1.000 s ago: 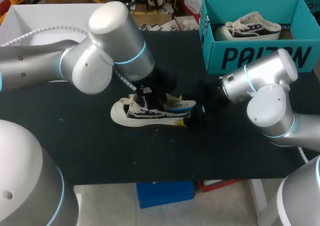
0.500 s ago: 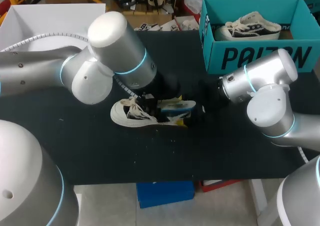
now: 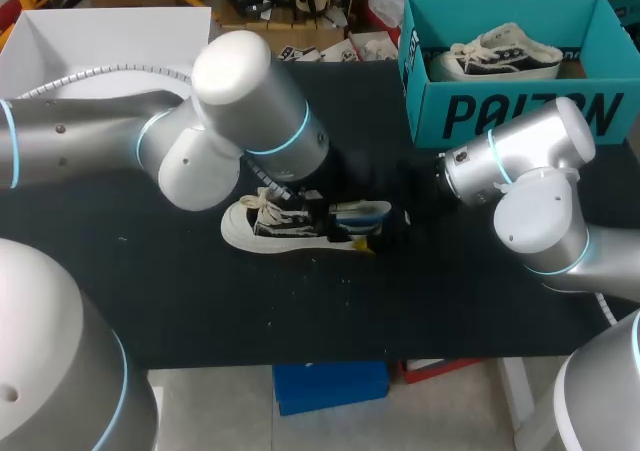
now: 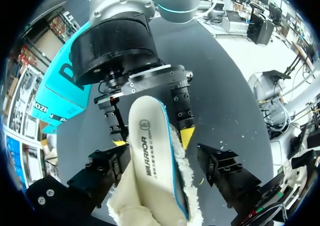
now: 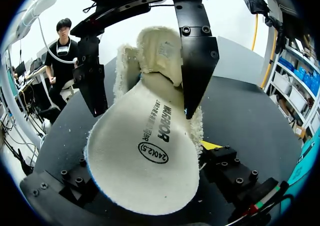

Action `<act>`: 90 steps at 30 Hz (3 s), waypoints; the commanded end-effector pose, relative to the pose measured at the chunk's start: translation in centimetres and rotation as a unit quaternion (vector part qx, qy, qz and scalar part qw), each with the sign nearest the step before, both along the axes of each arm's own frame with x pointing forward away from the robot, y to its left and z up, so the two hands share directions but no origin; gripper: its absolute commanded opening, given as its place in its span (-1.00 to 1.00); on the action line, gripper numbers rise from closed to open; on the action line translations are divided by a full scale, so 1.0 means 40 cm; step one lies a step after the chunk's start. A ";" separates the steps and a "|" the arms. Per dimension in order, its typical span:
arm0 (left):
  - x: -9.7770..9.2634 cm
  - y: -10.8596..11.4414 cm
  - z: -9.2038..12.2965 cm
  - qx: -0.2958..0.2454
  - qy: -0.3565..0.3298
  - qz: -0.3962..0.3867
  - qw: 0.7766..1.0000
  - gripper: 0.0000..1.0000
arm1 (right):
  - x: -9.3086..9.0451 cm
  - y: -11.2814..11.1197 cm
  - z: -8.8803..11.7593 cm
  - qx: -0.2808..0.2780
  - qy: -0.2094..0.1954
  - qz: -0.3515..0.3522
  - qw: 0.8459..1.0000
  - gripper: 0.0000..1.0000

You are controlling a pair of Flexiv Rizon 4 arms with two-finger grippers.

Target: Take the shoe out of the shoebox, open the shoe tongue, remove and reinsert the insole, then place the shoe into the shoebox

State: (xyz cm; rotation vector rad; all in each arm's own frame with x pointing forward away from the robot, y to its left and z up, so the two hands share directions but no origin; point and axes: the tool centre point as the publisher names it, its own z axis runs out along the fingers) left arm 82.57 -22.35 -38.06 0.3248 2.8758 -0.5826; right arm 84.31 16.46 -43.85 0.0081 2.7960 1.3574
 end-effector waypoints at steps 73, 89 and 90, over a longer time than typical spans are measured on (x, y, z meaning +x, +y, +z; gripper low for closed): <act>-0.181 0.085 0.632 -0.344 0.273 -0.073 0.895 -1.00 | -0.001 0.003 -0.005 -0.001 0.000 0.000 1.000 -1.00; -0.180 0.118 0.626 -0.387 0.339 0.002 0.858 -1.00 | -0.001 0.003 -0.005 -0.001 0.000 0.000 1.000 -1.00; -0.177 0.121 0.633 -0.399 0.340 0.014 0.852 -1.00 | -0.001 0.003 -0.005 -0.001 0.000 0.000 1.000 -1.00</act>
